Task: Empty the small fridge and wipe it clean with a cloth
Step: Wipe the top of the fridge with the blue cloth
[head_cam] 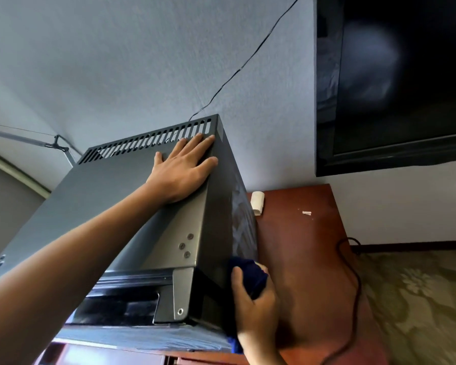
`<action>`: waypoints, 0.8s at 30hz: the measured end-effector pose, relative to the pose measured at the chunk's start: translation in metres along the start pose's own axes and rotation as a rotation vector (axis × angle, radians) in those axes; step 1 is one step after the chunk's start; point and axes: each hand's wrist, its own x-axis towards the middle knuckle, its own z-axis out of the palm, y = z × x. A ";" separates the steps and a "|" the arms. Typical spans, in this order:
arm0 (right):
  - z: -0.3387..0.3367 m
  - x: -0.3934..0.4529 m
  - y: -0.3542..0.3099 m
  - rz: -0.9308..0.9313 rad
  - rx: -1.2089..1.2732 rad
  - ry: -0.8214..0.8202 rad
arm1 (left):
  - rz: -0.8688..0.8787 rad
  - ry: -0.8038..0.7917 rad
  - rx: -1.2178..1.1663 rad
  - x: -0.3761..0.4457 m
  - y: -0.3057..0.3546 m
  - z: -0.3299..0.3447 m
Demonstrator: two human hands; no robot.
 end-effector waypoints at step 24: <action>-0.006 -0.017 -0.091 -0.042 0.155 -0.191 | 0.142 -0.108 0.052 -0.133 0.024 0.002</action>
